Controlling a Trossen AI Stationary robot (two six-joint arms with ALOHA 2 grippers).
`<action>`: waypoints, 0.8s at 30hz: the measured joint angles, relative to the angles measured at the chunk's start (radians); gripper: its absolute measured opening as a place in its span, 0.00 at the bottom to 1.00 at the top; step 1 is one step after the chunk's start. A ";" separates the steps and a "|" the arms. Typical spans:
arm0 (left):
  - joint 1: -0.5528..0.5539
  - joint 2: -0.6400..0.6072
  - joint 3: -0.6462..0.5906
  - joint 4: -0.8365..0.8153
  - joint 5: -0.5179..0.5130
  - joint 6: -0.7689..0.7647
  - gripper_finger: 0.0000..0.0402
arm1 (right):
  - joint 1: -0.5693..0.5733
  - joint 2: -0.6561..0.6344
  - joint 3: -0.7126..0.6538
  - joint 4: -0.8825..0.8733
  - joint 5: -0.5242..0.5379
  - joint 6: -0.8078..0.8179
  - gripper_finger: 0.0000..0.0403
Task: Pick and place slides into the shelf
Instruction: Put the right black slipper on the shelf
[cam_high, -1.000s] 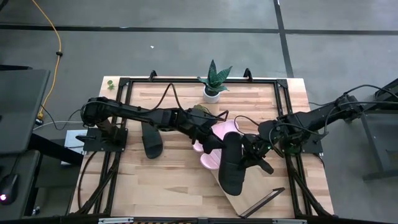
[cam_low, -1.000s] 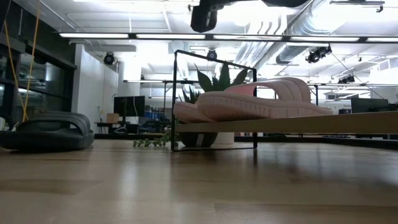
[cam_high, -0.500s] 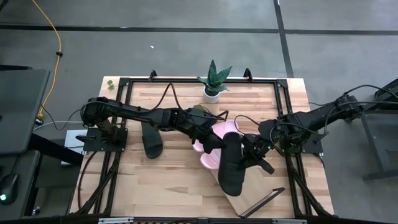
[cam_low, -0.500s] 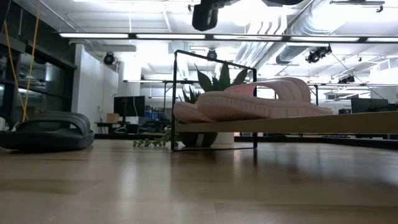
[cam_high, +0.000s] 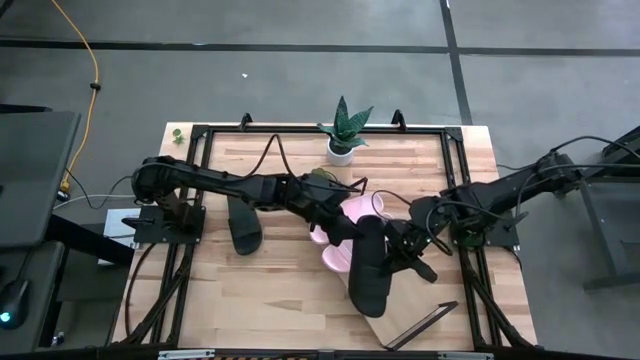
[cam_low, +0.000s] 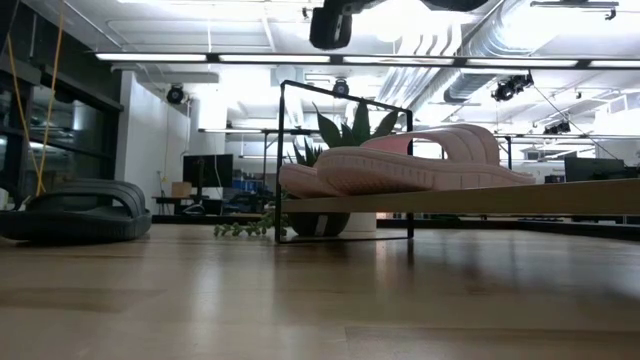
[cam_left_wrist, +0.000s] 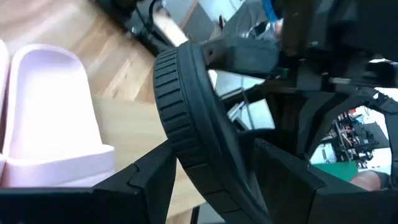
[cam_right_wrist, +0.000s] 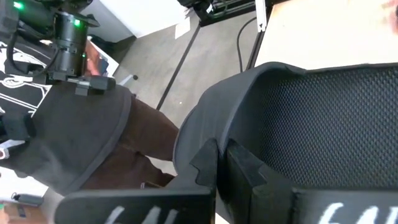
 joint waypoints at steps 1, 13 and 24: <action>0.000 0.002 -0.001 -0.001 0.008 -0.004 0.49 | 0.000 0.004 0.000 0.002 -0.001 -0.001 0.00; 0.000 0.010 -0.001 0.002 0.003 -0.011 0.38 | -0.001 0.007 0.000 0.017 0.000 -0.002 0.00; 0.001 0.011 -0.001 -0.002 -0.001 0.015 0.11 | -0.001 0.006 0.000 0.017 0.003 0.003 0.00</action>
